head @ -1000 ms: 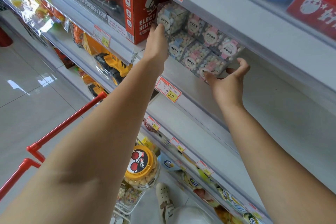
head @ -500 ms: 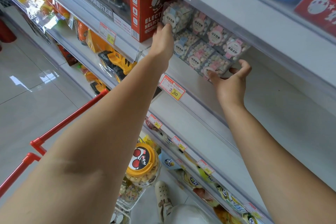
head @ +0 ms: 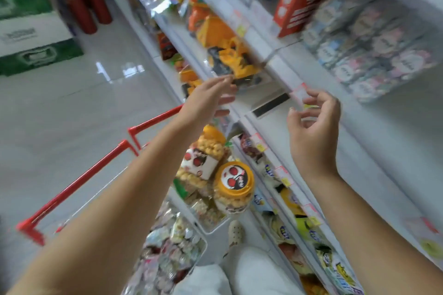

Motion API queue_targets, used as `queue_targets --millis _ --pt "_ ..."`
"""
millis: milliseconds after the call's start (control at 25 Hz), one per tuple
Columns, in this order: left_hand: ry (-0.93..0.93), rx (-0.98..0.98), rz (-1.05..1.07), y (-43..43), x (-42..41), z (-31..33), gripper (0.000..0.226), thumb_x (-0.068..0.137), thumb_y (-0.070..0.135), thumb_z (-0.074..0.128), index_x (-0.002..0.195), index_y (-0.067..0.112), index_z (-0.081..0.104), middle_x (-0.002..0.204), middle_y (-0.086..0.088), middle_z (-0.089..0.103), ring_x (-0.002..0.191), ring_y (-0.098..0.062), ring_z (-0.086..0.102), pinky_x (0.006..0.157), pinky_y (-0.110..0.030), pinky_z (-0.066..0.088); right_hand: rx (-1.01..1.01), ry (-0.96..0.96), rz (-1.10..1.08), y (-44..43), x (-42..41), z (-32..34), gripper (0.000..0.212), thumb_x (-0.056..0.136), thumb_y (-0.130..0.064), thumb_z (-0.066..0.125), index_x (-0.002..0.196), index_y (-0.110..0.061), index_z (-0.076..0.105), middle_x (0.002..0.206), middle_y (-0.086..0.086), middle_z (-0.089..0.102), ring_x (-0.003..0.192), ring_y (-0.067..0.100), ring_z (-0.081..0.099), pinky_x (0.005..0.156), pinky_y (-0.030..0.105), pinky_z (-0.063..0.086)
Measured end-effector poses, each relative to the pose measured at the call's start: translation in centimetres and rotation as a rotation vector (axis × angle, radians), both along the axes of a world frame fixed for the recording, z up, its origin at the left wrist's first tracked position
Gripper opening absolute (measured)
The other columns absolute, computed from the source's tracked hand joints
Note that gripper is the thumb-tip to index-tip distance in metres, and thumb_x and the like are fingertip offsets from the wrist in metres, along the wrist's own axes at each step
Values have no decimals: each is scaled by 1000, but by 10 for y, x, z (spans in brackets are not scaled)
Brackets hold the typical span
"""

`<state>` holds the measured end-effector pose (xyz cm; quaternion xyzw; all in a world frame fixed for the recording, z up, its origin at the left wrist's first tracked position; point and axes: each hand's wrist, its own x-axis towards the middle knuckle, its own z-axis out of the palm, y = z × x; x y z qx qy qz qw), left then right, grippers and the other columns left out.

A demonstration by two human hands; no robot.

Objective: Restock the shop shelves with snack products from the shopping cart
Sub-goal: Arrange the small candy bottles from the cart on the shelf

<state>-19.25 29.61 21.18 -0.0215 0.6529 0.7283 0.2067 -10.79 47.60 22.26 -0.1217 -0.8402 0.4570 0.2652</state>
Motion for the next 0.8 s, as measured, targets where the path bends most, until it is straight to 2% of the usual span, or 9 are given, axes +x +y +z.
queue_targets --millis 160,240,280,320,400,520,640,720,800 --pt "-192 -212 160 -127 73 -71 27 106 22 45 130 19 58 112 1 68 100 -16 65 87 -31 52 50 -368 379 -97 21 -58 23 92 -13 60 112 -22 52 110 -4 45 83 -9 53 69 6 45" --pt "-320 -285 270 -181 116 -111 22 105 19 47 123 20 59 113 -3 66 101 -18 62 86 -31 50 105 -579 538 -138 31 -102 20 93 -19 60 112 -22 54 113 -3 45 85 -1 55 76 10 47" --pt "-387 -307 311 -201 137 -129 20 104 18 48 120 21 60 113 -5 65 100 -19 61 85 -31 49 116 -693 602 -156 37 -124 21 94 -21 58 114 -22 54 117 -1 45 87 4 56 79 19 51" --pt "-452 -332 348 -221 160 -148 21 103 17 50 120 19 61 112 -5 66 99 -19 61 83 -31 49 125 -828 652 -174 45 -147 23 96 -22 56 119 -23 54 121 1 45 89 11 57 77 27 53" --pt "-547 -352 397 -245 196 -179 25 101 15 52 124 14 62 107 -5 67 92 -17 62 76 -29 48 173 -1054 695 -196 59 -184 30 99 -25 51 129 -25 49 130 2 44 91 20 60 68 30 51" --pt "-645 -323 452 -260 234 -213 26 100 14 54 125 12 61 101 -5 66 91 -19 60 76 -29 48 212 -1226 696 -213 75 -225 32 101 -26 48 133 -27 46 138 2 44 84 15 58 56 24 44" --pt "-701 -285 480 -260 252 -238 20 100 14 53 119 15 60 100 -3 64 92 -19 58 76 -29 48 255 -1258 706 -219 74 -252 37 102 -24 47 138 -29 44 141 2 44 75 15 58 48 23 41" --pt "-725 -301 494 -258 259 -254 20 100 15 53 119 17 61 99 -1 64 91 -19 58 73 -28 48 377 -1218 776 -227 67 -267 43 101 -23 48 144 -29 41 146 1 40 89 16 57 60 25 46" --pt "-748 -336 472 -253 266 -270 18 100 18 55 117 18 61 107 -5 65 92 -20 61 79 -33 52 554 -1158 886 -236 61 -280 47 101 -20 49 146 -27 39 152 0 34 127 24 43 93 34 44"
